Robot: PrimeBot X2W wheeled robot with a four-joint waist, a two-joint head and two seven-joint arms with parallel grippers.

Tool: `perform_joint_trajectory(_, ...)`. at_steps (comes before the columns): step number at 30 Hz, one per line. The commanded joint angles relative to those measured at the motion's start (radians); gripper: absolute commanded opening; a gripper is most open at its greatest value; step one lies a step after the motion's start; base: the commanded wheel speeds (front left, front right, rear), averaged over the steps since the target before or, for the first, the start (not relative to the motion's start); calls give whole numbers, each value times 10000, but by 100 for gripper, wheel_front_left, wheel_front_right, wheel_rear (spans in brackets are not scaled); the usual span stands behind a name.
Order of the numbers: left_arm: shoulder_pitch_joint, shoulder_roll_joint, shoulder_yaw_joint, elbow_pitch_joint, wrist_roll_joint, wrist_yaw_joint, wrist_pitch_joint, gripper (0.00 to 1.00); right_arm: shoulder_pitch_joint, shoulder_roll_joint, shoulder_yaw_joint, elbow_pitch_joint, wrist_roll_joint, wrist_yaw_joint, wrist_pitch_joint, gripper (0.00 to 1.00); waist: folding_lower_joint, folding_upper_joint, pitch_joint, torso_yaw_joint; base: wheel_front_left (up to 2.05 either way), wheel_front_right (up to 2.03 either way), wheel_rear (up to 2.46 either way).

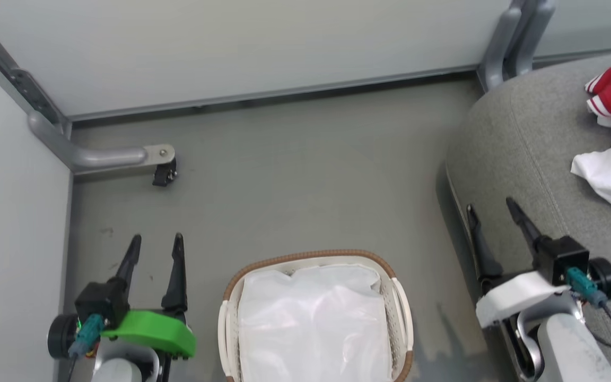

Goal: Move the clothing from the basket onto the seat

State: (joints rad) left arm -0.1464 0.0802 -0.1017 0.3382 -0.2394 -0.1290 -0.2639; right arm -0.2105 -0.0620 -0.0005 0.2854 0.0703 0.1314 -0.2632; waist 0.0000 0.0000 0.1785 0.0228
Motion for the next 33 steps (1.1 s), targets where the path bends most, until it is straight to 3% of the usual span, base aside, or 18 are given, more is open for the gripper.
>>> perform_joint_trajectory(1,316,1,117,0,-47,-35,-7,100,279,-9,25,72,43,-14,-21,100,0,0,-576,219,0,0,0)
perform_joint_trajectory(12,1520,-125,516,-127,-481,-35,-7,100,1193,80,260,373,329,-14,-21,100,0,0,-1298,201,0,0,0)
perform_joint_trajectory(13,1452,-94,484,-115,-489,0,1,0,1095,96,257,365,280,0,0,0,0,0,-1231,177,0,0,0)
perform_joint_trajectory(17,1514,-104,415,217,-545,2,11,0,1248,182,250,719,314,0,38,0,0,0,-1248,180,0,0,0)
perform_joint_trajectory(33,1262,-115,742,-40,-3316,-3,761,0,1183,164,-56,474,3443,-2,825,0,0,0,-1312,128,0,0,0)
